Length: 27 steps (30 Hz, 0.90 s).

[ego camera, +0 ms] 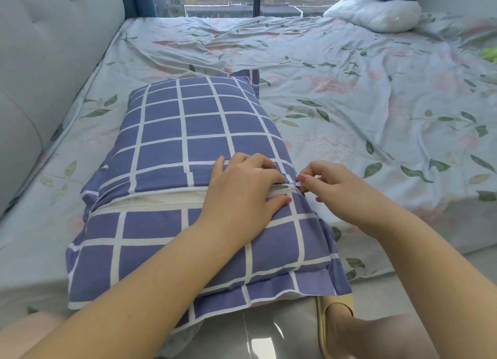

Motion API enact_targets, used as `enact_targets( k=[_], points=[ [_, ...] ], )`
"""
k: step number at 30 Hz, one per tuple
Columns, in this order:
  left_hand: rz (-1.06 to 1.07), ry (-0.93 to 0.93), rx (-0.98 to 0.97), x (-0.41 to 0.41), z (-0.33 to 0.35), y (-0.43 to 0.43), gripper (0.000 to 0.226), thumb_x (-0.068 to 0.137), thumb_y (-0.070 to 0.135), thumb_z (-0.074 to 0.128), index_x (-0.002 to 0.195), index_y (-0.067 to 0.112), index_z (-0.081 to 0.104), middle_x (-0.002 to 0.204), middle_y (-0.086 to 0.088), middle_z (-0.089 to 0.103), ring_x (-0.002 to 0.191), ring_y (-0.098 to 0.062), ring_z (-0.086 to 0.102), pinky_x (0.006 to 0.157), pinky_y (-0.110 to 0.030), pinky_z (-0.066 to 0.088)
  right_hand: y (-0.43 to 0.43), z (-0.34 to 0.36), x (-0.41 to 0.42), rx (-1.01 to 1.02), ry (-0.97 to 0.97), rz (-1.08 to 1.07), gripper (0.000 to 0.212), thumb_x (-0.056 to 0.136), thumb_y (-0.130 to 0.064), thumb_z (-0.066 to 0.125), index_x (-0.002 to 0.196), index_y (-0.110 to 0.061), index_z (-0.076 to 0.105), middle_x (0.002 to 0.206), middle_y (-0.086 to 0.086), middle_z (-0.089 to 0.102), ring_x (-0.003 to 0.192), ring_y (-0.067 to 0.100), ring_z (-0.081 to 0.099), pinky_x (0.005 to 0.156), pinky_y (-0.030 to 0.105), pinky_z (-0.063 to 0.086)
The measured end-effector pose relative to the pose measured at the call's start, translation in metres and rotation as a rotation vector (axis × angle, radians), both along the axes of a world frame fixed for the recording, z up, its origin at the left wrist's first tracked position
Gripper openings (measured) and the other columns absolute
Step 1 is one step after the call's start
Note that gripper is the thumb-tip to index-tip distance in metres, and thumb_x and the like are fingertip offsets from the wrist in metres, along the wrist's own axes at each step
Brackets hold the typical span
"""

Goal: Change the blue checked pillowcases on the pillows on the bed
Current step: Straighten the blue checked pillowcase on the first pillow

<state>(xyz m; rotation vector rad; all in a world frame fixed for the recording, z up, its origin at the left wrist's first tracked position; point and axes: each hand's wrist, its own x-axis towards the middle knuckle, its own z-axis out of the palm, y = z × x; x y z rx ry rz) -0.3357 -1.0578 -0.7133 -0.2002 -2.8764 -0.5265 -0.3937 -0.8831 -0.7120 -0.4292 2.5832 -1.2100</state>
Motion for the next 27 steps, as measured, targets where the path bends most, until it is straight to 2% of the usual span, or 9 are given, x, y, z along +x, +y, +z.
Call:
enact_targets(
  k=[5,10,14,19,23,27],
  points=[
    [-0.03,0.142,0.025,-0.006,-0.01,0.006,0.018,0.085,0.039,0.073,0.1,0.03,0.077,0.11,0.012,0.067,0.108,-0.02,0.056,0.104,-0.055,0.037,0.001,-0.001,-0.003,0.006,0.017,0.033,0.027,0.1,-0.03,0.049,0.094,-0.008,0.063,0.097,0.01,0.066,0.094,0.03,0.061,0.087,0.045,0.05],
    [-0.021,0.206,0.031,-0.011,-0.017,0.005,0.009,0.084,0.034,0.075,0.085,0.026,0.078,0.101,0.01,0.07,0.1,-0.023,0.06,0.095,-0.056,0.044,0.002,-0.001,-0.003,0.02,0.013,0.057,0.025,0.101,-0.03,0.049,0.091,-0.012,0.062,0.099,0.011,0.064,0.08,0.021,0.056,0.075,0.033,0.047],
    [-0.037,0.231,-0.007,-0.013,-0.021,0.006,0.009,0.085,0.032,0.074,0.083,0.024,0.078,0.1,0.01,0.071,0.099,-0.022,0.061,0.094,-0.055,0.046,0.001,-0.001,-0.002,0.037,0.01,0.063,0.024,0.101,-0.029,0.049,0.09,-0.012,0.062,0.1,0.013,0.062,0.075,0.015,0.05,0.068,0.028,0.042],
    [-0.034,0.234,0.021,-0.013,-0.021,0.005,0.006,0.084,0.03,0.075,0.082,0.025,0.077,0.101,0.01,0.071,0.099,-0.021,0.061,0.094,-0.054,0.046,0.002,0.0,-0.003,0.077,0.008,0.058,0.025,0.101,-0.031,0.049,0.088,-0.013,0.063,0.095,0.004,0.059,0.07,0.01,0.048,0.064,0.024,0.039],
    [-0.028,0.221,0.028,-0.013,-0.02,0.005,0.007,0.086,0.031,0.074,0.083,0.025,0.077,0.102,0.011,0.07,0.101,-0.02,0.06,0.097,-0.054,0.044,0.005,0.002,-0.006,0.085,-0.043,0.054,0.027,0.1,-0.029,0.05,0.091,-0.009,0.065,0.096,0.006,0.066,0.078,0.013,0.054,0.067,0.024,0.041],
    [-0.028,0.216,0.045,-0.012,-0.02,0.004,0.007,0.086,0.03,0.074,0.083,0.026,0.077,0.102,0.012,0.07,0.102,-0.02,0.06,0.098,-0.053,0.043,0.012,0.002,-0.011,0.098,-0.109,0.037,0.026,0.1,-0.029,0.051,0.086,-0.012,0.065,0.079,-0.008,0.058,0.061,-0.002,0.047,0.06,0.018,0.034]
  ],
)
